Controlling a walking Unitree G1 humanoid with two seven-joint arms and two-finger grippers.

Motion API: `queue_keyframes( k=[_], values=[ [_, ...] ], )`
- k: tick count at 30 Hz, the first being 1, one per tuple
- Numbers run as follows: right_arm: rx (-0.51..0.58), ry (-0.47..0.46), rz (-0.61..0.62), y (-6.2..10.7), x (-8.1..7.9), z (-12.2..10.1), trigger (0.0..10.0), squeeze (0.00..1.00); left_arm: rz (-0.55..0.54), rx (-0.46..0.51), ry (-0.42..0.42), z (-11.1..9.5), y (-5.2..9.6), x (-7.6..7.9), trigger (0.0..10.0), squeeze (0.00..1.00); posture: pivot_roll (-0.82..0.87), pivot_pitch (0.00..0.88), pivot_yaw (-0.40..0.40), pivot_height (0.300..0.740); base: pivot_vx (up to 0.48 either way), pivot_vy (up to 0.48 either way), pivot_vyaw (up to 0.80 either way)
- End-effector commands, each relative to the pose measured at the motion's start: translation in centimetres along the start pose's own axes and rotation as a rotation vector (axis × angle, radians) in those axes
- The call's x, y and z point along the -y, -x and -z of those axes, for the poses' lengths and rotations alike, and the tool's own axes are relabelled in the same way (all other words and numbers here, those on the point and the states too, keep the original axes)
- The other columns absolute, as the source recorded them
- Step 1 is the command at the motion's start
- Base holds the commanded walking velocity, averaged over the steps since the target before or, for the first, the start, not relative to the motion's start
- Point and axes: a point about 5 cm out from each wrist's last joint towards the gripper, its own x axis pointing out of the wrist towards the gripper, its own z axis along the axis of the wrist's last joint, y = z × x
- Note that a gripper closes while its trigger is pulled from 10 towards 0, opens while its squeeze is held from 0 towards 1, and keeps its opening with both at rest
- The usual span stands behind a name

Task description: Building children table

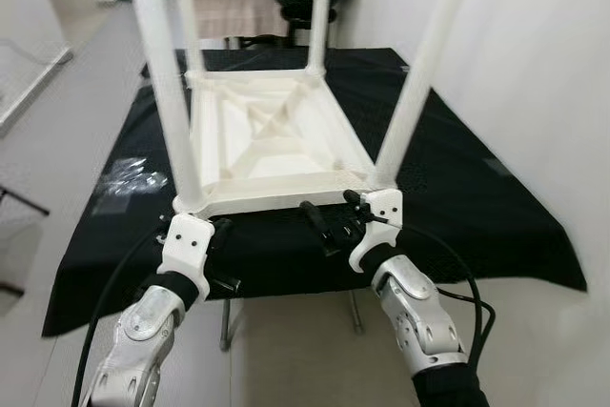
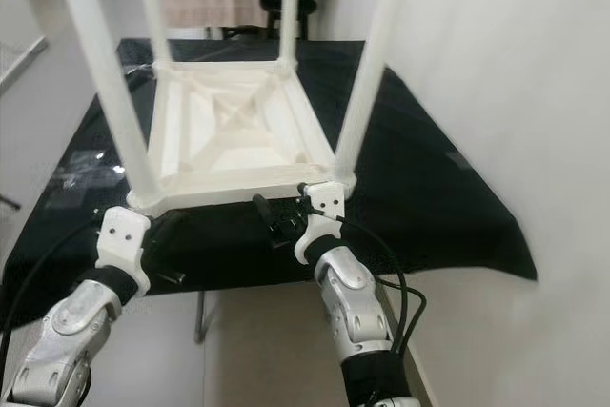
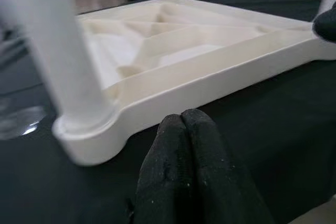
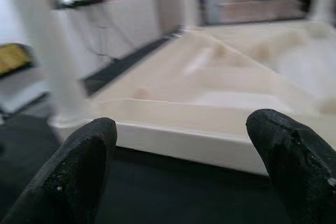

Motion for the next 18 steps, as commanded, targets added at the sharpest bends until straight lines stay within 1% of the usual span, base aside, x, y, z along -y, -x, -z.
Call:
queue_keyframes(
  k=[1,3,8,13,18],
  values=[
    [-0.022,0.006,-0.001,0.17,0.45,0.25,10.0,0.0,0.018,-0.003,-0.006,0.22,-0.07,0.41,10.0,0.0,0.14,0.079,-0.056,0.74,0.0,0.0,0.0],
    [-0.031,0.015,-0.008,0.12,0.42,0.31,10.0,0.0,0.02,-0.002,-0.016,0.2,-0.14,0.47,10.0,0.0,0.14,0.08,-0.057,0.74,0.0,0.0,0.0],
    [-0.028,0.003,-0.011,0.07,0.5,0.3,10.0,0.0,0.028,0.003,-0.027,0.12,-0.21,0.49,10.0,0.0,0.14,0.085,-0.056,0.74,0.0,0.0,0.0],
    [0.005,-0.012,-0.018,0.1,0.67,-0.18,10.0,0.0,0.036,-0.012,-0.067,-0.05,-0.41,0.45,10.0,0.0,0.15,0.088,-0.059,0.74,0.0,0.0,0.0],
    [0.03,-0.015,-0.011,0.09,0.91,-0.6,10.0,0.0,0.051,0.005,-0.077,-0.34,-0.42,0.6,10.0,0.0,0.15,0.089,-0.059,0.74,0.0,0.0,0.0]
  ],
)
